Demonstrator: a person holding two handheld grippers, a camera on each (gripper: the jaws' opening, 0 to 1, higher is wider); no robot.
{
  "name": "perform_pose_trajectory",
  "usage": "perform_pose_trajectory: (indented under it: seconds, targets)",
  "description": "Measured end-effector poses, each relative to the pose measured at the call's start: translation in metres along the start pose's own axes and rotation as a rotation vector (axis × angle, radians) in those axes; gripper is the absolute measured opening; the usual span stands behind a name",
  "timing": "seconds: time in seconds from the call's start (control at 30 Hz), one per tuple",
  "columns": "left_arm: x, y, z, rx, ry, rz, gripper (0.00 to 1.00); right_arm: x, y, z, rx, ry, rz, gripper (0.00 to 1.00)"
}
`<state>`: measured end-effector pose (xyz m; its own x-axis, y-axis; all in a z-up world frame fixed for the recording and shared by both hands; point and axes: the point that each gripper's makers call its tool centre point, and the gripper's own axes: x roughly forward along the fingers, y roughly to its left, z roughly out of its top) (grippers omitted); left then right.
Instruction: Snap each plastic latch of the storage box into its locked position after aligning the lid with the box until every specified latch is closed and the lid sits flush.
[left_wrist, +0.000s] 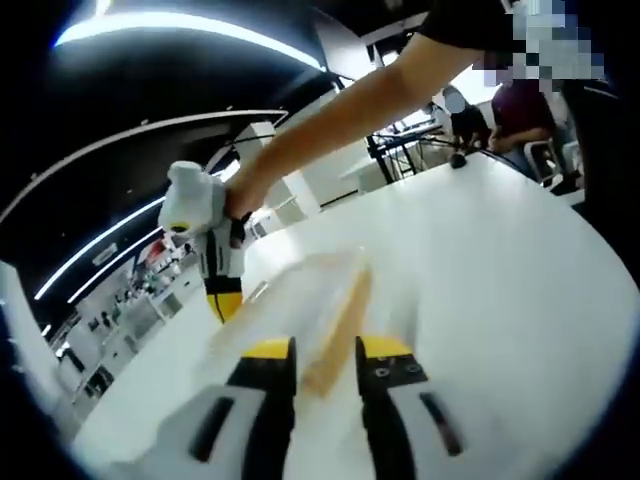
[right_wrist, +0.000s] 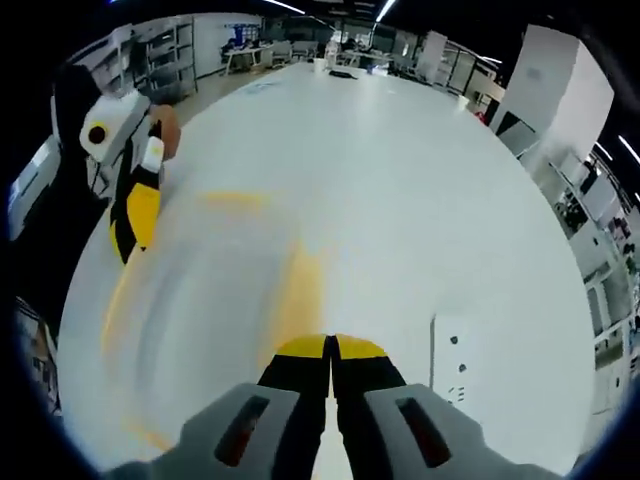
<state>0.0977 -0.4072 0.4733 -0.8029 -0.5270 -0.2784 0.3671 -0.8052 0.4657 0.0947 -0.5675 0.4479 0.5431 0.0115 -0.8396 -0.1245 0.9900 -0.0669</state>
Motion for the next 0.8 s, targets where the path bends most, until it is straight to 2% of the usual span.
perform_pose_trajectory:
  seconds: [0.13,0.2,0.23,0.37,0.5,0.57,0.8]
  targets:
    - [0.005,0.0,-0.002,0.087,0.043,0.008,0.22,0.006,0.002,-0.001,-0.015,0.041,0.053,0.0]
    - [0.007,0.0,-0.002,0.106,0.055,0.012,0.24,0.01,0.005,-0.002,-0.019,0.056,0.084,0.0]
    - [0.008,0.0,-0.003,0.158,0.074,0.018,0.25,0.013,0.008,-0.002,-0.023,0.064,0.106,0.0]
    - [0.01,-0.003,-0.005,0.22,0.095,0.035,0.26,0.023,0.014,-0.005,-0.031,0.077,0.14,0.0]
    - [0.011,-0.002,-0.006,0.257,0.104,0.051,0.27,0.027,0.011,-0.007,-0.033,0.078,0.134,0.0]
    - [0.012,-0.001,-0.009,0.341,0.123,0.069,0.29,0.027,0.012,-0.007,-0.029,0.074,0.137,0.0]
    - [0.016,-0.001,-0.01,0.38,0.171,0.08,0.3,0.029,0.013,-0.004,-0.024,0.104,0.146,0.0]
